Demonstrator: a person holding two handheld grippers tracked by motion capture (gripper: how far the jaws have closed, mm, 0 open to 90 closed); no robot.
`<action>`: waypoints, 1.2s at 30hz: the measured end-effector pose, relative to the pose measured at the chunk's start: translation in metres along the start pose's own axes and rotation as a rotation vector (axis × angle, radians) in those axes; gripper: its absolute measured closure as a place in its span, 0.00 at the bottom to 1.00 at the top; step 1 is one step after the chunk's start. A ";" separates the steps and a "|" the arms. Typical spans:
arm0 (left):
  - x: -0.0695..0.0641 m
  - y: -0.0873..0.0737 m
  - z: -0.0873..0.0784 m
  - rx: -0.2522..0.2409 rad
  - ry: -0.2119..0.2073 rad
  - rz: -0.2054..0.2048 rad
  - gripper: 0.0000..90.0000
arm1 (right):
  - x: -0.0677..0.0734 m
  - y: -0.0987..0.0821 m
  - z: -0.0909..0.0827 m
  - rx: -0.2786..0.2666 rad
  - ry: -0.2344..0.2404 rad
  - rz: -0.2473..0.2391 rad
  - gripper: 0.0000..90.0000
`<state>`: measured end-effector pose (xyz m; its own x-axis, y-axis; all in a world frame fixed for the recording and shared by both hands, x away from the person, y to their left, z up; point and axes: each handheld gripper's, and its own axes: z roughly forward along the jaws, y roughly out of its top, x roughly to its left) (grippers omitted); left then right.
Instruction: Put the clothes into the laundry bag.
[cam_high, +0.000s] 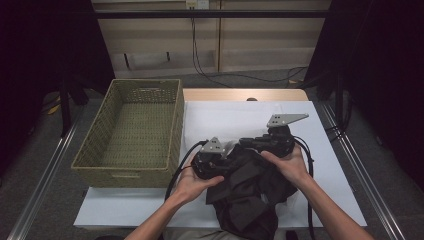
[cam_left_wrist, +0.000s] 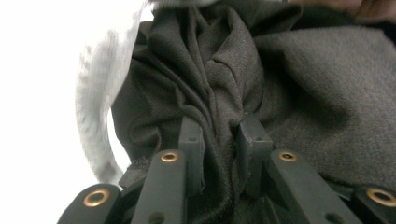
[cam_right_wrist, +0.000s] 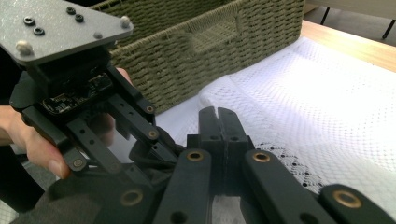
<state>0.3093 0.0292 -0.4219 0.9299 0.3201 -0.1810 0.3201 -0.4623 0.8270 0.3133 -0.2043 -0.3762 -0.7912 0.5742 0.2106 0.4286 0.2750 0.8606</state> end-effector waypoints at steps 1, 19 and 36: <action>0.001 0.001 0.002 -0.009 -0.008 -0.008 0.84 | 0.001 0.000 0.000 -0.002 0.002 -0.003 1.00; 0.028 0.007 -0.002 -0.027 0.247 -0.082 0.87 | 0.011 0.011 -0.029 -0.056 0.021 -0.025 1.00; 0.040 -0.019 0.001 -0.044 0.193 -0.153 0.72 | -0.001 -0.012 -0.009 0.032 0.009 0.014 1.00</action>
<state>0.3402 0.0500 -0.4450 0.8184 0.5372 -0.2041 0.4421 -0.3616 0.8209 0.3055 -0.2154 -0.3822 -0.7889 0.5713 0.2264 0.4530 0.2917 0.8424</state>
